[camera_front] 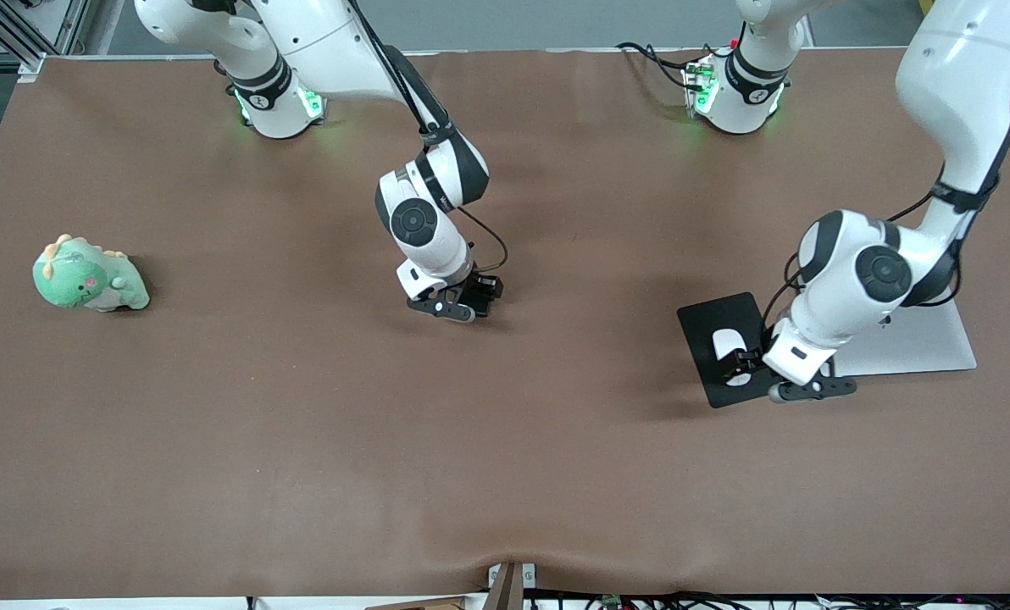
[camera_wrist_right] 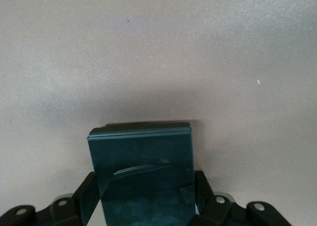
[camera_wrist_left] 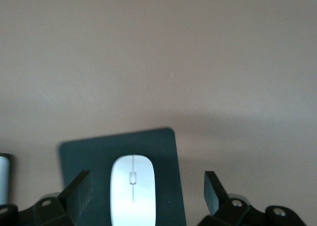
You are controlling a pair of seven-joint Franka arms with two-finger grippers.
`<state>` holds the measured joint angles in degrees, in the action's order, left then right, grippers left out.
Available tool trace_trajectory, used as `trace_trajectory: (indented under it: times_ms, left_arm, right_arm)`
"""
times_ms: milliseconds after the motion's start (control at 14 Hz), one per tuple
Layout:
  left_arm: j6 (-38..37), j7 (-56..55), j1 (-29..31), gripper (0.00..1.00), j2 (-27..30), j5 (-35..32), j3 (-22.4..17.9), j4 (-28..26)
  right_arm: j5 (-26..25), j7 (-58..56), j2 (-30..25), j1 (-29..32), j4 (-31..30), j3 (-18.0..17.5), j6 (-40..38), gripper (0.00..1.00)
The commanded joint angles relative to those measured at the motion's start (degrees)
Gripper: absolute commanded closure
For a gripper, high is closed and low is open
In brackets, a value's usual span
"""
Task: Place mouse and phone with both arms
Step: 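Open the left gripper and lift away while the right gripper lifts the phone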
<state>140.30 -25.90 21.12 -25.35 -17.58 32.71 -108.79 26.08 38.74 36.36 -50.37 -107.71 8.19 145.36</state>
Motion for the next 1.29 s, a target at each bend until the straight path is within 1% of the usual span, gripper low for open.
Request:
trace_trajectory:
  times_ms: [0, 143, 287, 358, 430, 502, 573, 860, 1003, 1218]
  left_arm:
    - [-12.4, 0.3, 0.1, 0.00, 7.5, 0.8, 1.3, 5.1]
    - [-23.5, 0.3, 0.2, 0.00, 10.3, 1.3, 2.5, 12.0]
    - [-34.3, 0.5, 0.2, 0.00, 11.5, 1.4, 3.6, 19.2]
    - [-39.1, 0.6, 0.4, 0.00, 11.6, 1.5, 4.3, 22.7]
    - [-42.9, 0.6, 0.4, 0.00, 11.6, 2.6, 4.9, 26.0]
    - [-45.4, 0.6, 0.4, 0.00, 12.1, 4.3, 5.0, 28.3]
    - [-46.4, 0.6, 0.7, 0.00, 13.0, 5.7, 4.8, 29.1]
    - [-46.8, 1.6, 3.5, 0.00, 20.2, 9.1, 4.4, 28.8]
    - [-48.6, 2.5, 4.4, 0.00, 21.4, 10.4, 4.6, 28.9]
    - [-50.5, 2.7, 4.4, 0.00, 22.5, 11.2, 4.6, 29.0]
  right_arm:
    - [0.9, 0.3, -0.1, -0.3, 0.9, 0.9, -0.4, 1.00]
    - [0.9, 0.1, -2.2, 0.8, 0.9, 1.7, -4.4, 1.00]
    - [0.7, -0.3, -5.0, 0.8, 0.4, 3.9, -9.3, 1.00]
    - [0.7, -2.3, -6.6, 0.9, -0.4, 5.5, -12.0, 1.00]
    - [0.6, -4.5, -8.2, 0.8, -1.4, 7.5, -14.1, 1.00]
    - [0.6, -5.4, -9.7, 0.9, -2.7, 8.7, -15.2, 1.00]
    - [0.6, -6.3, -10.8, 0.9, -4.0, 9.7, -15.5, 1.00]
    - [0.6, -11.1, -13.2, 0.9, -8.4, 13.4, -15.5, 1.00]
    - [0.6, -15.2, -13.7, 0.8, -11.5, 16.0, -15.5, 1.00]
    - [0.6, -24.1, -14.6, 0.7, -15.9, 21.8, -15.0, 1.00]
